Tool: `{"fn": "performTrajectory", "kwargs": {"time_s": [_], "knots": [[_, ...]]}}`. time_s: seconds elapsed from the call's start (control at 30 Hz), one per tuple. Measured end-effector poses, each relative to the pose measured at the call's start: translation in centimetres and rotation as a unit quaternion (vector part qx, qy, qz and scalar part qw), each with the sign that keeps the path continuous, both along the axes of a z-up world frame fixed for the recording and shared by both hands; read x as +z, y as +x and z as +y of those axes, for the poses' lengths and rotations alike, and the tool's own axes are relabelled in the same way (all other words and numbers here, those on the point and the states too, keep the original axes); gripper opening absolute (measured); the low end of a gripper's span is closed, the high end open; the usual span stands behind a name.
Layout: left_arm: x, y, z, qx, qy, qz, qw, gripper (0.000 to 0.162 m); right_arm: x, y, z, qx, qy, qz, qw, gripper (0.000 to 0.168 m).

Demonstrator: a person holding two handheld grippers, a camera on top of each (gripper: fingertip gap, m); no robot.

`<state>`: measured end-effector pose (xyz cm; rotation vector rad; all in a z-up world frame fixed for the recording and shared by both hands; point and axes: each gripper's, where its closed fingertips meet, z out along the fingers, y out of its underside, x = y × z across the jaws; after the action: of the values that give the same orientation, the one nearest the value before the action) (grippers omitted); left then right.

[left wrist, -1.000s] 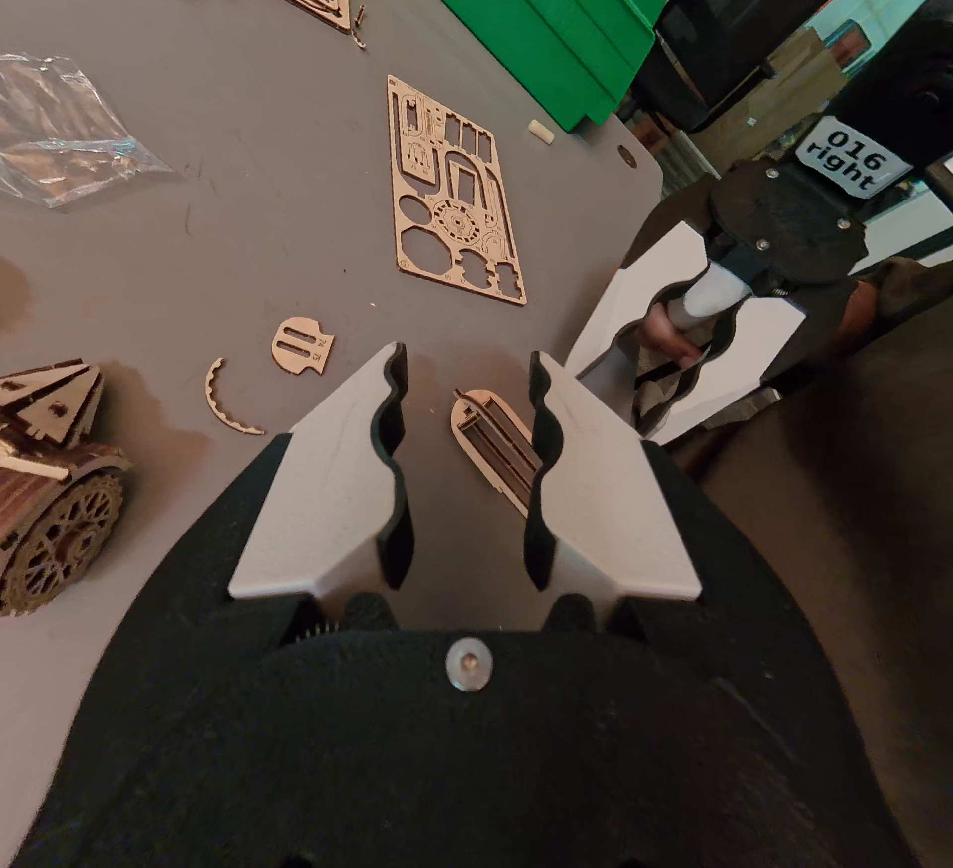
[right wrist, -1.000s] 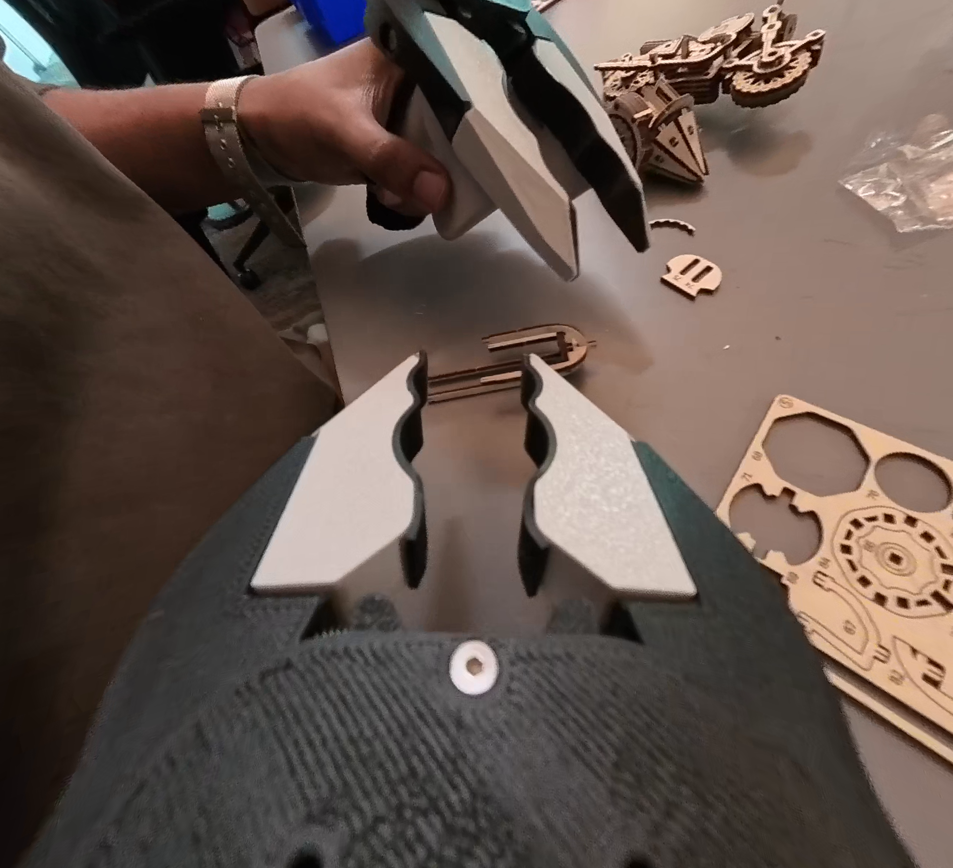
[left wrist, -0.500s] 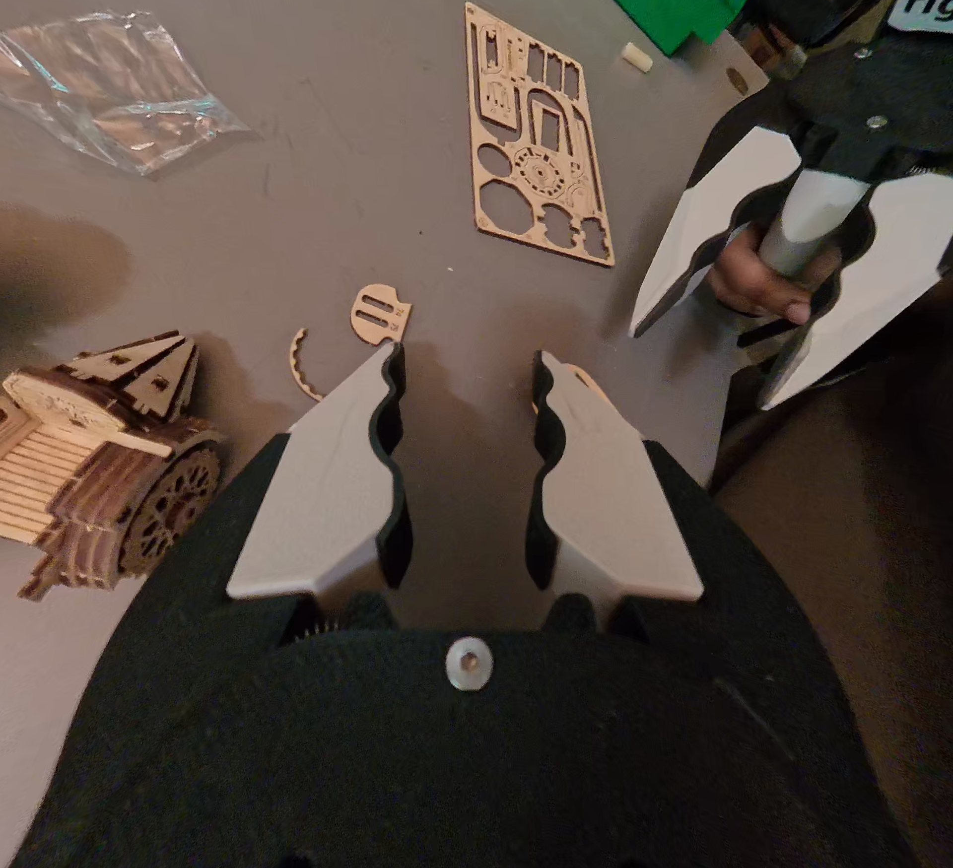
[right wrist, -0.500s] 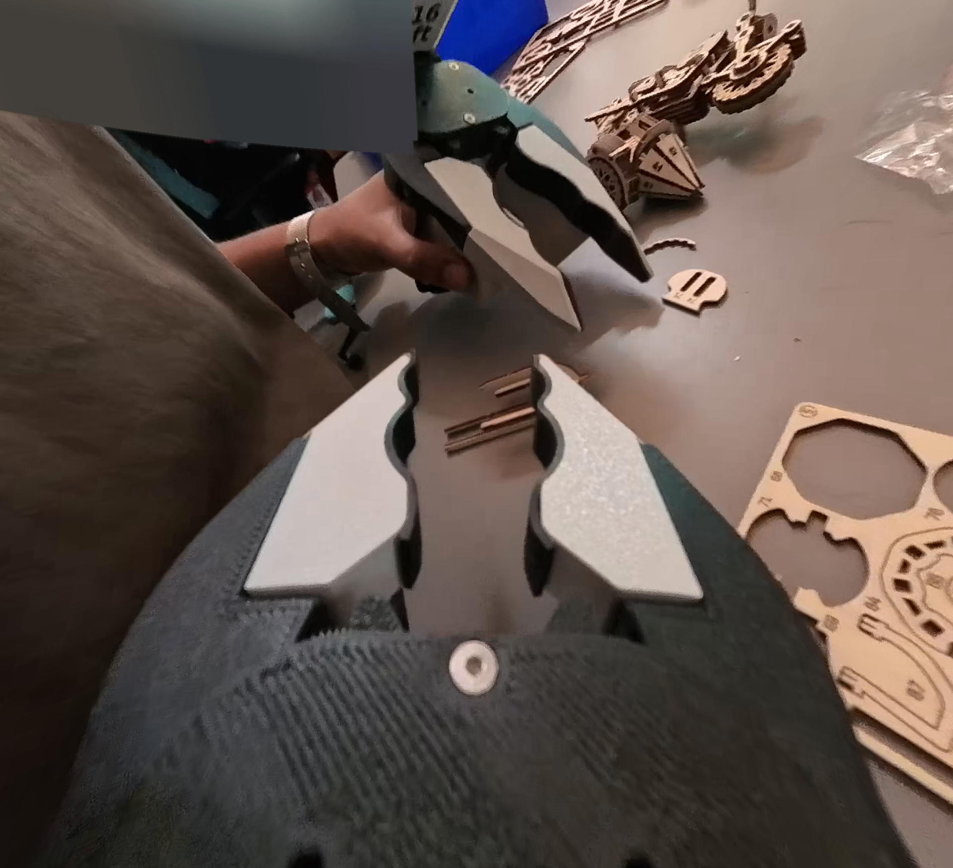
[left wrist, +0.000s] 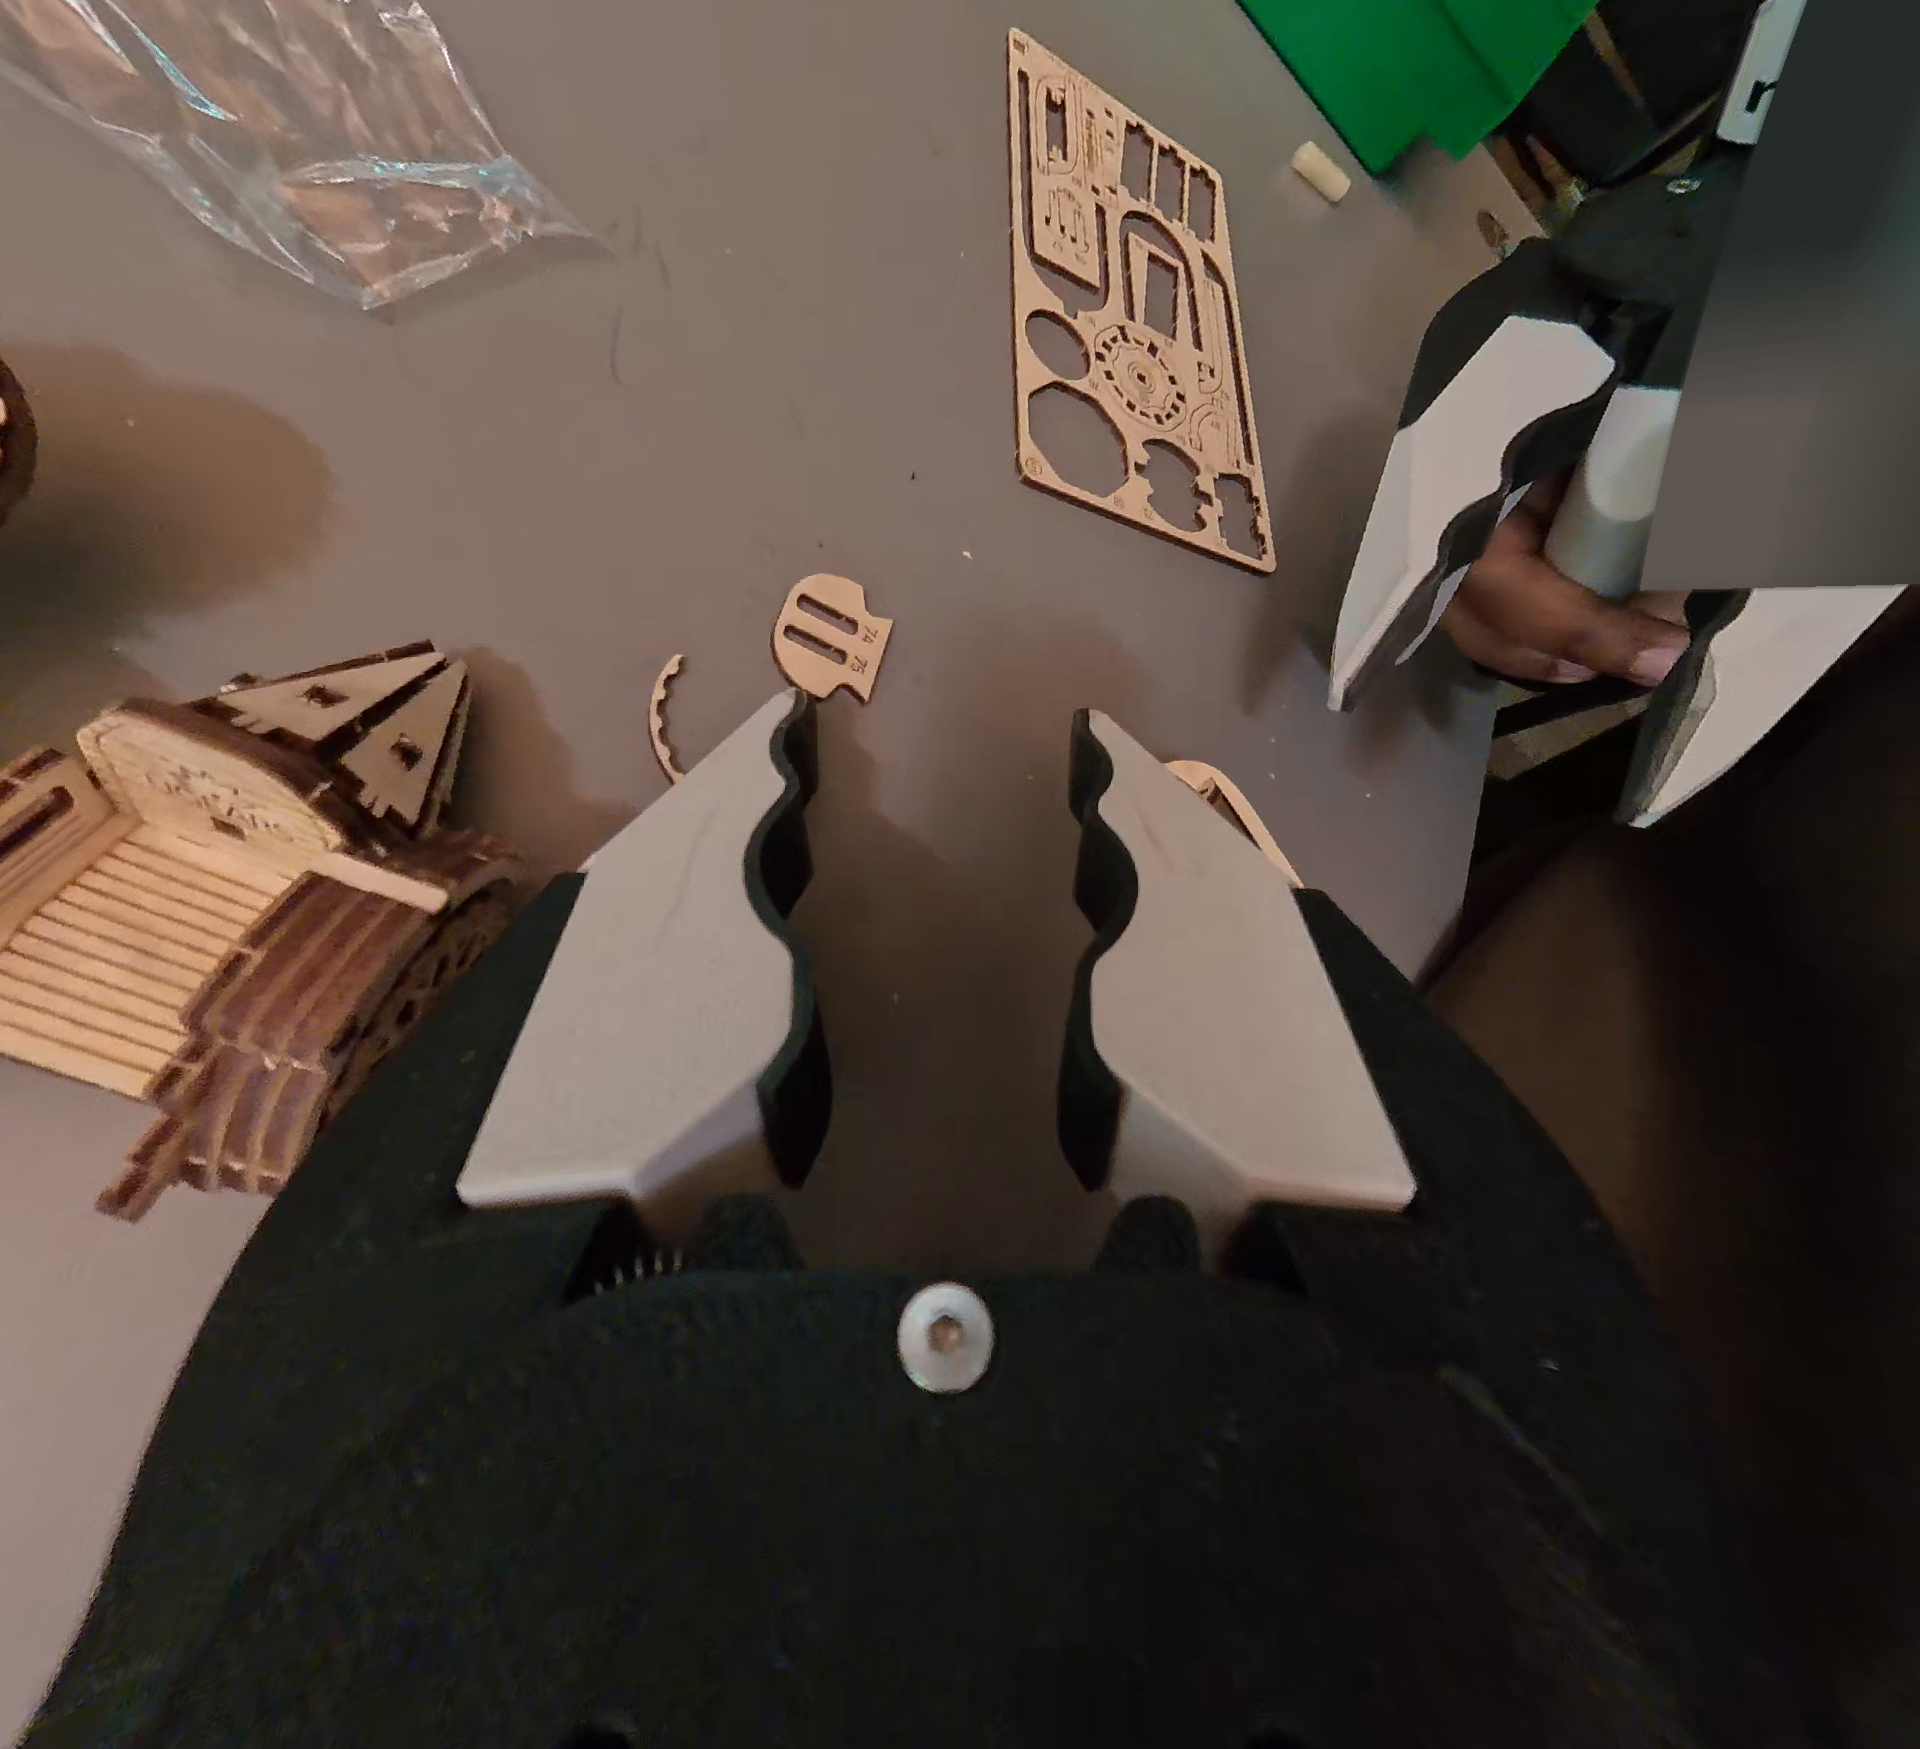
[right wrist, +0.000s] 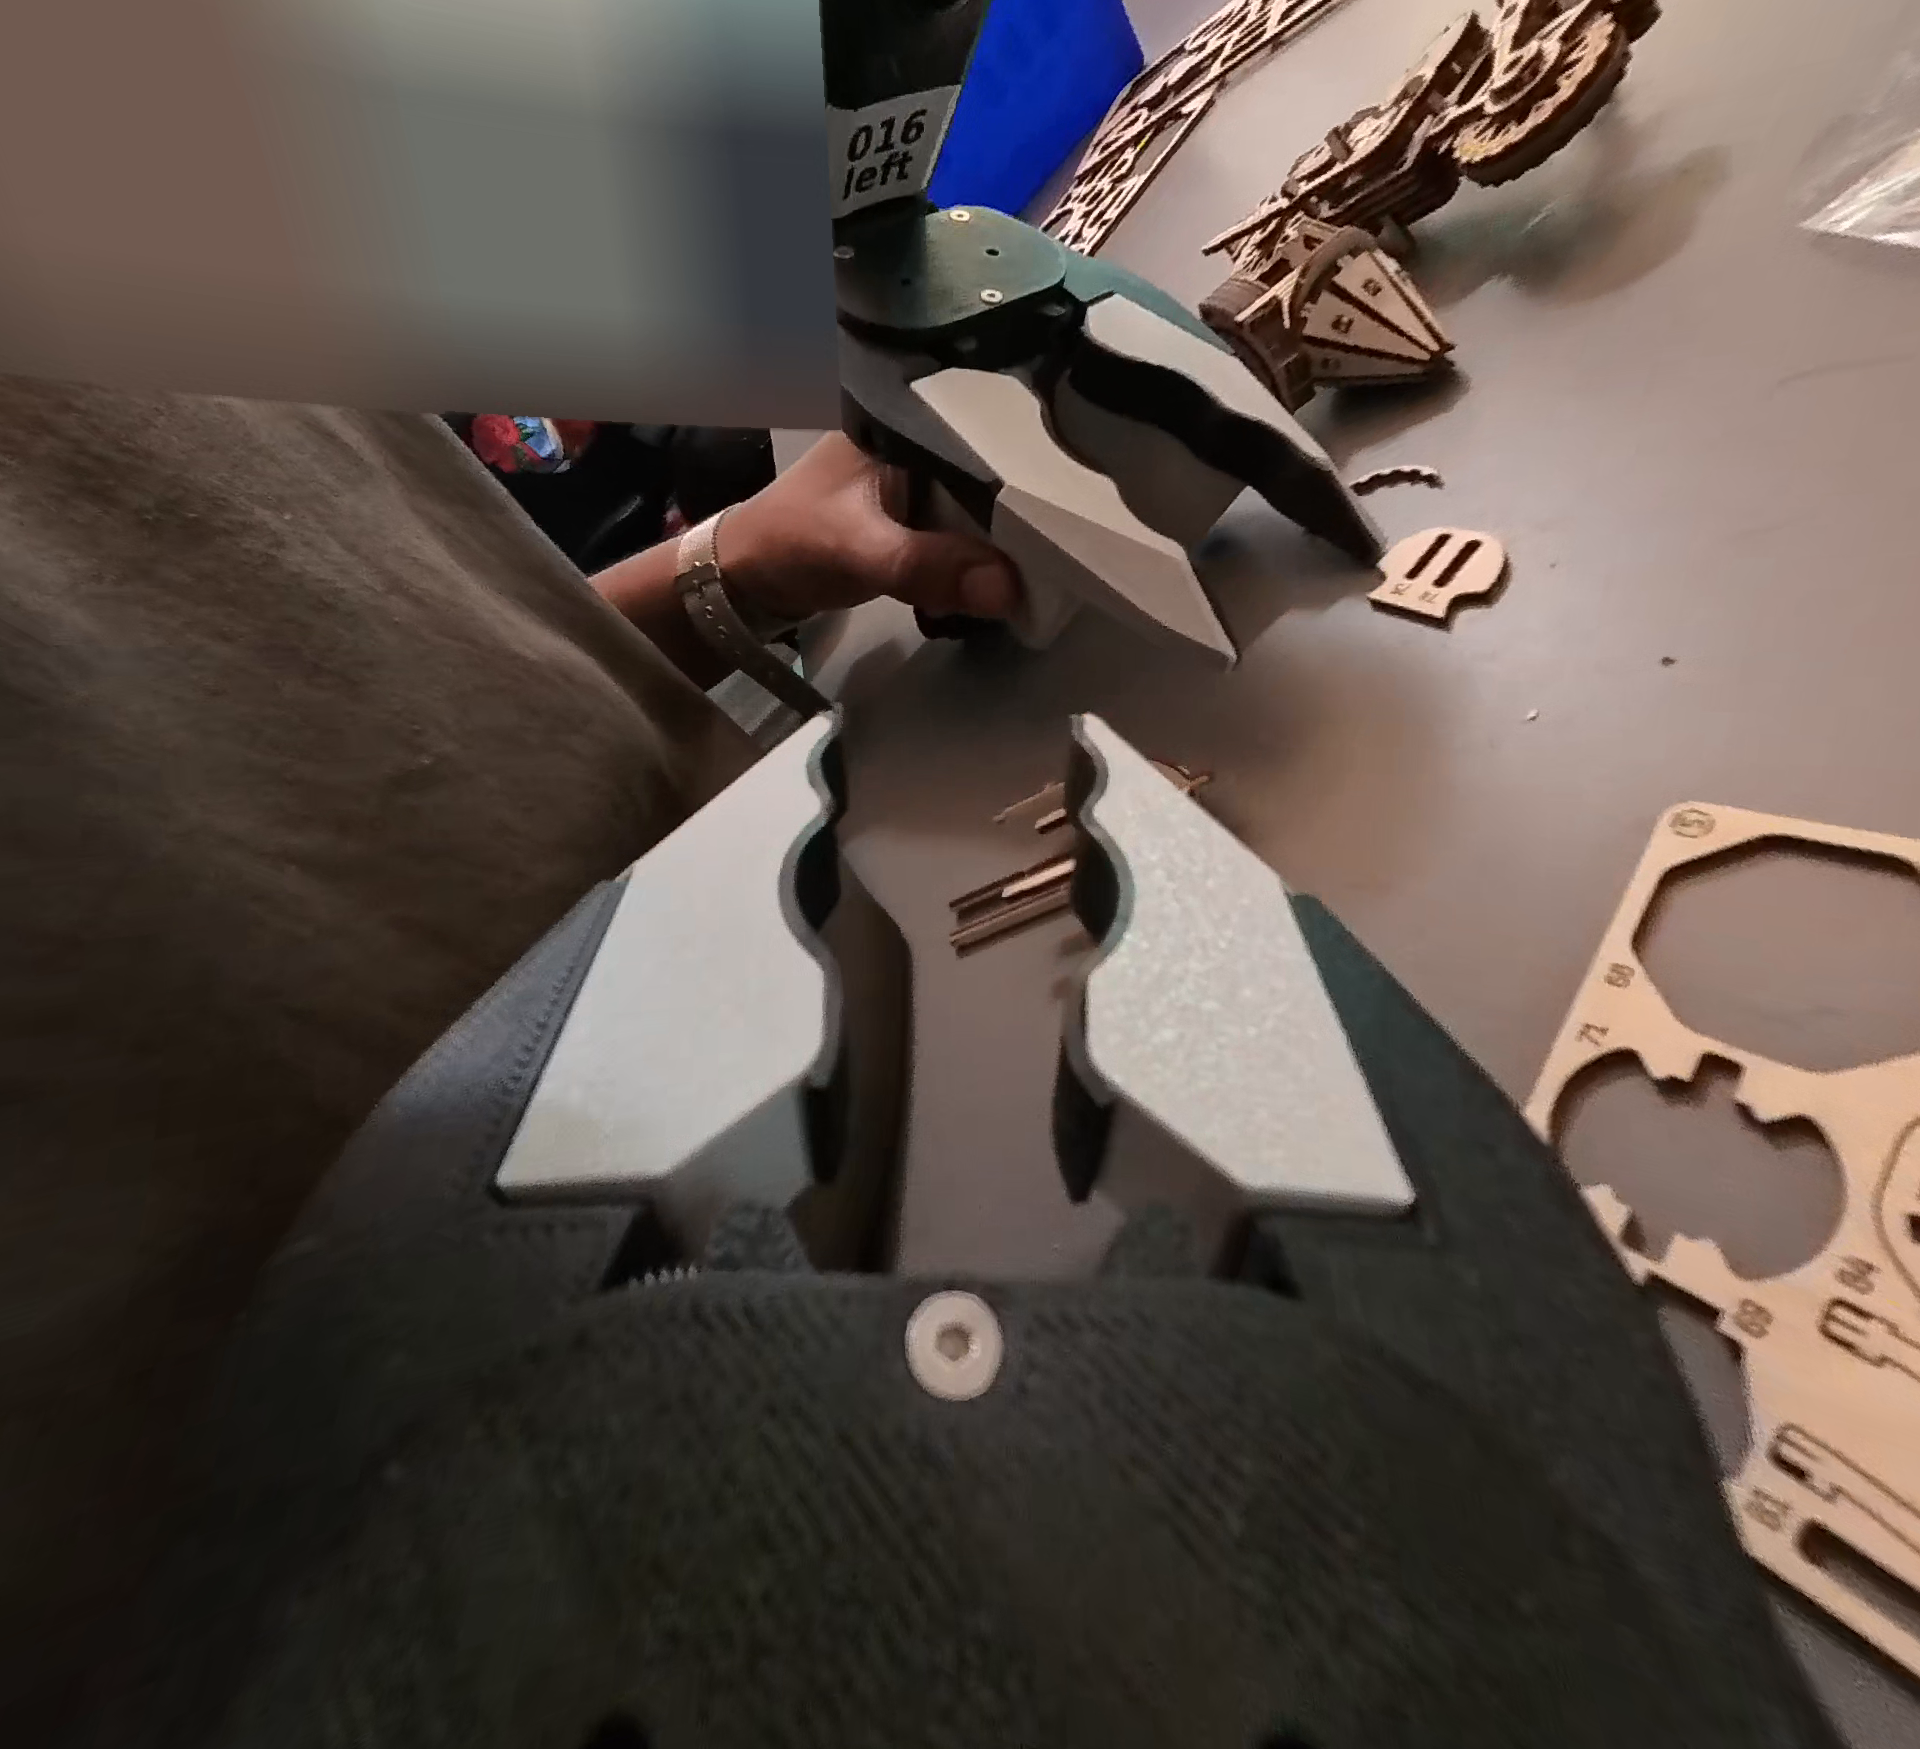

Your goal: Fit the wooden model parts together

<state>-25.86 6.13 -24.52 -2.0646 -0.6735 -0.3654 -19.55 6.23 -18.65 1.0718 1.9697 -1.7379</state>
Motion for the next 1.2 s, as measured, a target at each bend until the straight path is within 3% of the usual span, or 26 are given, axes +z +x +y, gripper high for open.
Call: {"fn": "performTrajectory", "kwargs": {"time_s": [0.9, 1.1, 1.2], "knots": [[0.1, 0.0, 0.0, 0.003, 0.002, -0.007, 1.0, 0.051, 0.4, 0.2, -0.1, 0.006, -0.001, 0.009, 1.0, 0.042], [3.1, -0.2, 0.1, 0.023, 0.104, -0.077, 0.991, 0.053, 1.9, -1.3, 1.8, -0.041, 0.008, 0.073, 0.996, 0.047], [5.0, -0.5, -0.1, 0.033, 0.164, -0.104, 0.981, 0.054, 1.7, -3.7, 5.2, -0.095, 0.077, 0.125, 0.985, 0.055]]}}
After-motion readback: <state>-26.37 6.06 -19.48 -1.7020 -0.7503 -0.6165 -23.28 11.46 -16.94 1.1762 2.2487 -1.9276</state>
